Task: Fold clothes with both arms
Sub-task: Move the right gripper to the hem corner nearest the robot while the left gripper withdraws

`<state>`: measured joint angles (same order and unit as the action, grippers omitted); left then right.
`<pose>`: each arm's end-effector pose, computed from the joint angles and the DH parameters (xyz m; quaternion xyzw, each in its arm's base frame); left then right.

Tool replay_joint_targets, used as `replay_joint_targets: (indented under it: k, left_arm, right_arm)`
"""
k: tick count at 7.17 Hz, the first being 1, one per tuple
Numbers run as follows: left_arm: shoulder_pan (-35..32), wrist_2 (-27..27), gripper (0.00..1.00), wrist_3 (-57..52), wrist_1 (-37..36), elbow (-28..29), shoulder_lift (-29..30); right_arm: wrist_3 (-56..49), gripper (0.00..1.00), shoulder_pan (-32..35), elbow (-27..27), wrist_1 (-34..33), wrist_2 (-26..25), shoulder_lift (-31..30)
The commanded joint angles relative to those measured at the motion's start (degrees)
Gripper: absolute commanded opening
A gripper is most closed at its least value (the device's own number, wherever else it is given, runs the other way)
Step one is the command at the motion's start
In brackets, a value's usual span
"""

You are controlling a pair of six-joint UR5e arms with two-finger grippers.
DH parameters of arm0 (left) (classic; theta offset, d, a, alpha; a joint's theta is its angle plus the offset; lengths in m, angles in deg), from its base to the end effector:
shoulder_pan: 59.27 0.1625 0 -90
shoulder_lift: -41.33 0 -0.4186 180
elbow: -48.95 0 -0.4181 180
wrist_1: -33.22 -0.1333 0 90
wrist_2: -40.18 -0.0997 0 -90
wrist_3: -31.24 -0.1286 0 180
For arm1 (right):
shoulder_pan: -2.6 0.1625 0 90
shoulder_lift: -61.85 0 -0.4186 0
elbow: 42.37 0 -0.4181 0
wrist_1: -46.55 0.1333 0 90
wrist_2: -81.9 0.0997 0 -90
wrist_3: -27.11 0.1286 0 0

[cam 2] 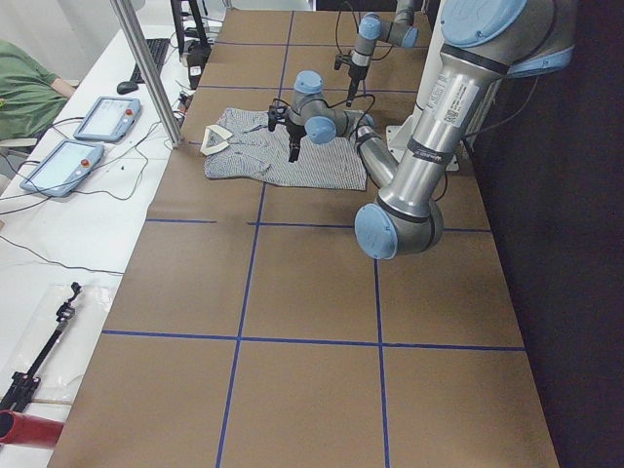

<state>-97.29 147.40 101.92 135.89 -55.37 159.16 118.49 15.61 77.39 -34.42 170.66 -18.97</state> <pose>0.4638 -0.4835 0.2414 0.1018 0.4631 -0.0746 0.8773 -0.5094 -0.2574 0.3250 0.0510 -0.4034 0.1188 0.9059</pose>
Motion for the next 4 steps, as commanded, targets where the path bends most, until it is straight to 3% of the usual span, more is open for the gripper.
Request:
replay_joint_targets:
  k: [1,4]
  left_arm:
    - [0.13,0.0,1.0,-0.02,-0.02,-0.01,0.03]
    - [0.22,0.0,1.0,0.07,-0.1,-0.01,0.55]
  right_arm:
    - [0.29,1.0,-1.67,-3.38,0.11,-0.26,0.4]
    - [0.29,1.0,-3.43,-3.39,0.02,0.18,0.32]
